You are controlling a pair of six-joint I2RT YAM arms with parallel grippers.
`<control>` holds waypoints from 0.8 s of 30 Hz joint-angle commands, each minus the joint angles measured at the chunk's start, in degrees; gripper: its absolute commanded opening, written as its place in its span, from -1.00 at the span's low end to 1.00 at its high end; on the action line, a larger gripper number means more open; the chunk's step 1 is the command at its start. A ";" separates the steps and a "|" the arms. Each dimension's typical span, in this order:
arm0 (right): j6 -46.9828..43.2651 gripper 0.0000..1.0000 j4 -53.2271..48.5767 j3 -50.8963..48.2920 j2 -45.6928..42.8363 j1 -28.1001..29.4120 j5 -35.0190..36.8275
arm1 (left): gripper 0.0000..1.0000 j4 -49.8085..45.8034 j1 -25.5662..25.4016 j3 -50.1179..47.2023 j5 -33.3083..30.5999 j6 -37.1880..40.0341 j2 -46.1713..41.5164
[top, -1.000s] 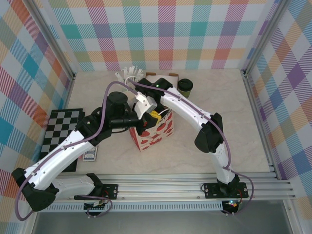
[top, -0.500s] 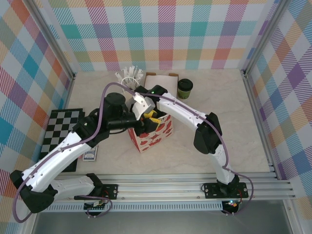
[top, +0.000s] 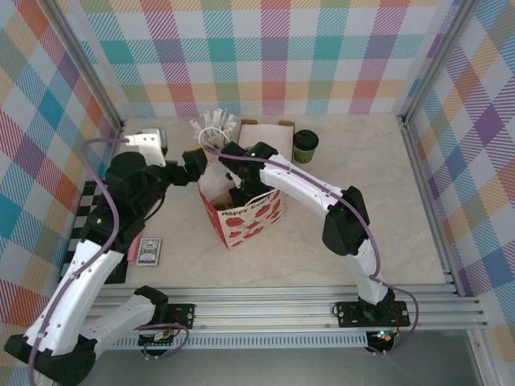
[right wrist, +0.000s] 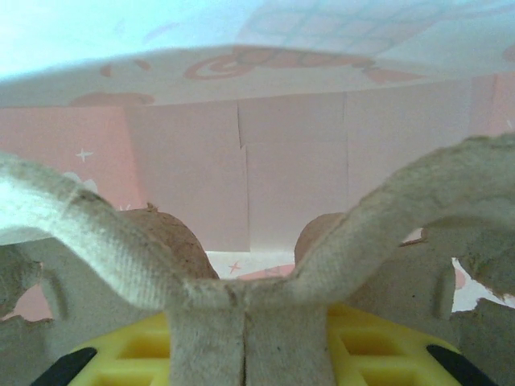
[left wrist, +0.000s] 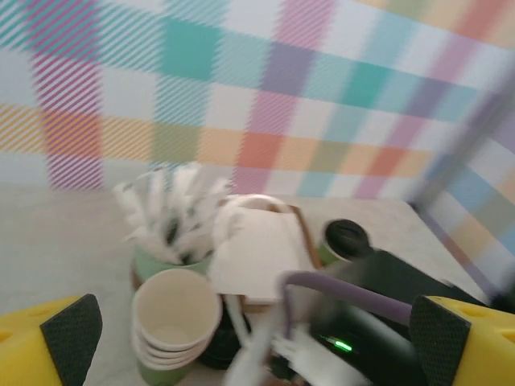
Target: Pack the takeout coffee
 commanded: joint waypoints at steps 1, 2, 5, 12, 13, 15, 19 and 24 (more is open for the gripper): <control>-0.56 -0.67 0.58 -0.84 -2.78 0.41 -0.88 | 1.00 -2.04 6.08 0.06 5.37 -11.21 3.90; -0.56 -0.67 0.60 -1.08 -2.95 0.47 -0.82 | 1.00 -1.27 7.09 0.07 7.49 -12.20 5.01; -0.68 -0.67 1.03 -2.26 -3.48 0.41 -0.54 | 0.92 0.44 8.83 1.31 13.57 -12.72 8.65; -0.60 -0.66 1.59 -3.34 -3.97 0.42 -0.53 | 0.35 1.24 9.03 6.03 23.98 -11.29 17.53; -0.48 -0.66 1.75 -3.44 -3.96 0.43 -0.44 | 0.19 1.41 9.00 6.43 24.67 -11.08 18.33; -0.05 -0.67 2.35 -3.74 -3.91 0.42 -0.30 | -0.13 1.68 9.01 6.84 25.96 -10.67 19.36; 0.40 -0.68 4.93 -5.81 -3.68 0.44 0.18 | -0.84 1.66 9.01 6.68 26.68 -10.98 19.90; -0.85 -0.67 6.86 -8.77 -3.50 0.41 0.56 | -1.00 -0.20 8.98 6.90 23.99 -11.54 19.75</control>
